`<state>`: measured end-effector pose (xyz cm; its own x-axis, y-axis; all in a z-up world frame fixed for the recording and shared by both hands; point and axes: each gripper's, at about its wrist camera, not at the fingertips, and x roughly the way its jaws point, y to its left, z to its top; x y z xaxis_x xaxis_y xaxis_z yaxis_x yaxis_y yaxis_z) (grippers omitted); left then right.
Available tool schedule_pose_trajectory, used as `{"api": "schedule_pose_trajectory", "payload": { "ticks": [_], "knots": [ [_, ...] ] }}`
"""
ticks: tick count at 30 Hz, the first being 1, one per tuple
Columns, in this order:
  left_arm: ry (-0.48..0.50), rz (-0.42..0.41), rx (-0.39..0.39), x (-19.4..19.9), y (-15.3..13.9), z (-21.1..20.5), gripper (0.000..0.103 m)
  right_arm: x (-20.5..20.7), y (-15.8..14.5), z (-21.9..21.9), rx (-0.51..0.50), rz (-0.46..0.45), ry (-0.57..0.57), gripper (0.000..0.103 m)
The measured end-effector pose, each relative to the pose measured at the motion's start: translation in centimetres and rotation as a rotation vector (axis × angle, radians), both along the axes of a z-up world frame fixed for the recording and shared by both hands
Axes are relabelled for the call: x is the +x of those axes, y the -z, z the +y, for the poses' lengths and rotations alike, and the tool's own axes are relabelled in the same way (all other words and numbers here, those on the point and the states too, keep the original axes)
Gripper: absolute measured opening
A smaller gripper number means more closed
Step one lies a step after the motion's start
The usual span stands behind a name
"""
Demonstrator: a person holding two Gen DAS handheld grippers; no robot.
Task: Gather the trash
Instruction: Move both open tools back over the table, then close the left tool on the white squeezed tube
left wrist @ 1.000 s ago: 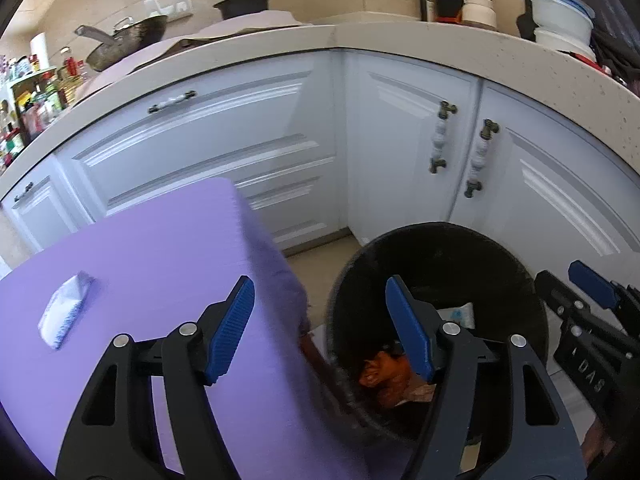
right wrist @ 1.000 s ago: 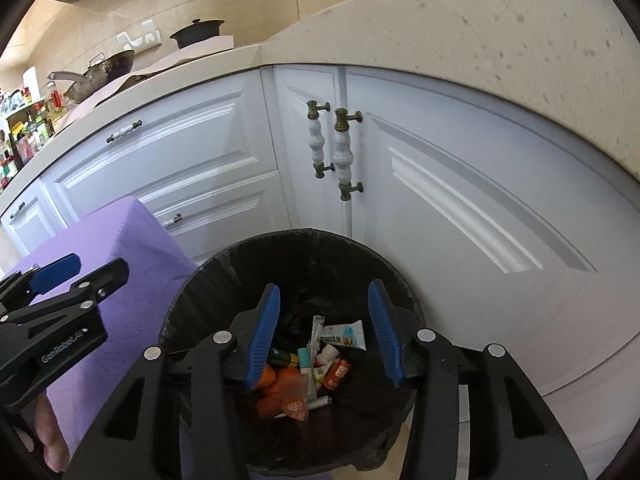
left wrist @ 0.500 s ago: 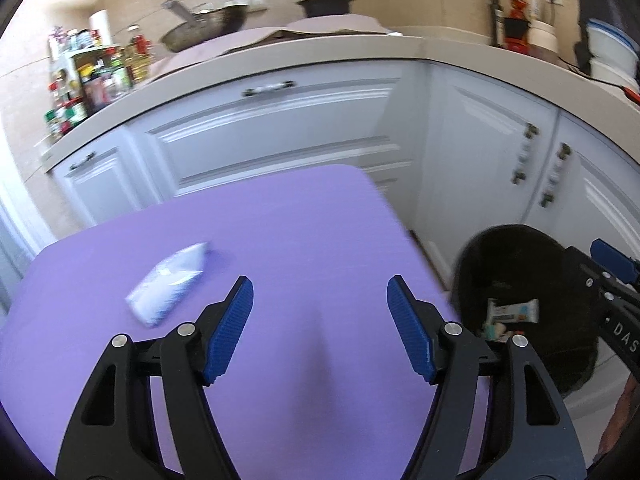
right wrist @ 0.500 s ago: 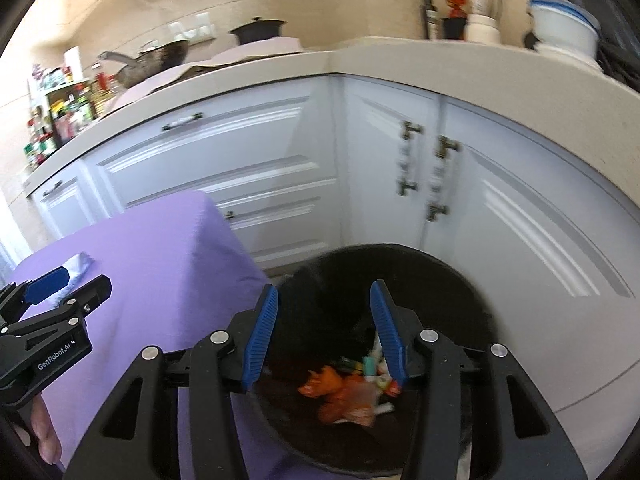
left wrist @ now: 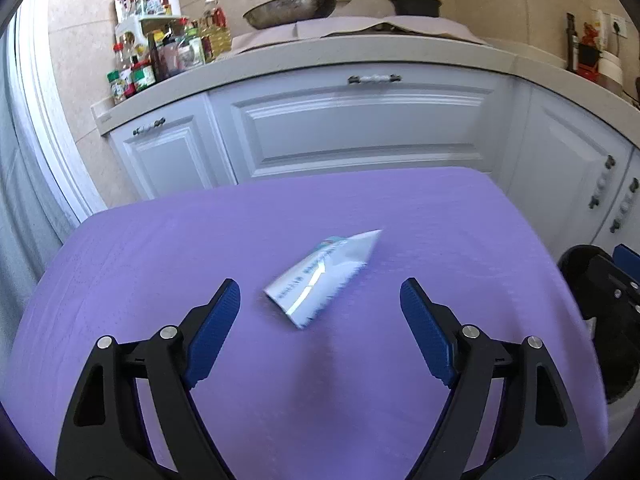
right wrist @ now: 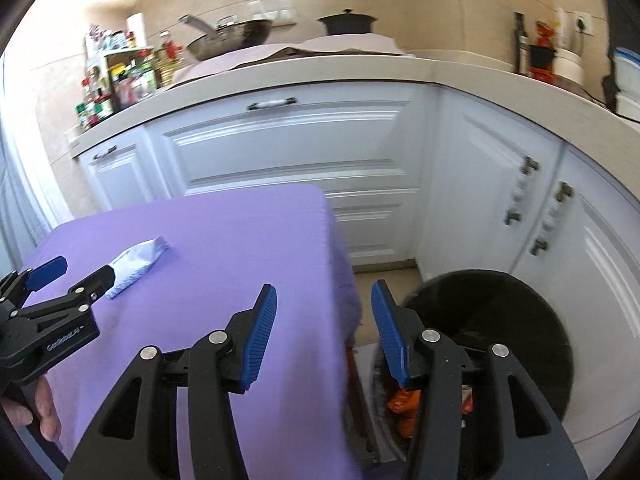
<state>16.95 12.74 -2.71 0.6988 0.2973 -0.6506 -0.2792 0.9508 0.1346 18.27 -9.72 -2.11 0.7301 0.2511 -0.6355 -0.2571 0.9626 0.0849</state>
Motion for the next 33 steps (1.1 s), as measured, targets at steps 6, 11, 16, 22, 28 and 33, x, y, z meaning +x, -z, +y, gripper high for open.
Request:
{"api": "schedule_pose_trajectory", "payload": {
  "ticks": [6,11,16,22,28,33],
  "knots": [
    [0.016,0.028,0.003,1.9,1.1,1.5,0.08,0.5,0.2,2.2,-0.011,0.009,-0.034,0.05],
    [0.079,0.06,0.006,3.3,1.9,1.6,0.077,1.0,0.5,2.8,-0.017,0.017,-0.042,0.051],
    [0.133,0.1,0.015,4.1,2.9,1.2,0.045,1.5,0.7,3.0,-0.011,0.028,-0.048,0.052],
    [0.165,0.098,0.012,3.8,3.0,1.1,0.014,1.7,0.9,3.4,-0.009,0.037,-0.055,0.052],
    [0.199,0.08,0.013,3.0,2.7,0.8,0.005,1.7,1.1,3.5,-0.006,0.041,-0.055,0.052],
    [0.192,0.065,-0.022,2.0,2.4,1.1,0.004,1.7,1.1,3.5,-0.002,0.043,-0.056,0.052]
  ]
}}
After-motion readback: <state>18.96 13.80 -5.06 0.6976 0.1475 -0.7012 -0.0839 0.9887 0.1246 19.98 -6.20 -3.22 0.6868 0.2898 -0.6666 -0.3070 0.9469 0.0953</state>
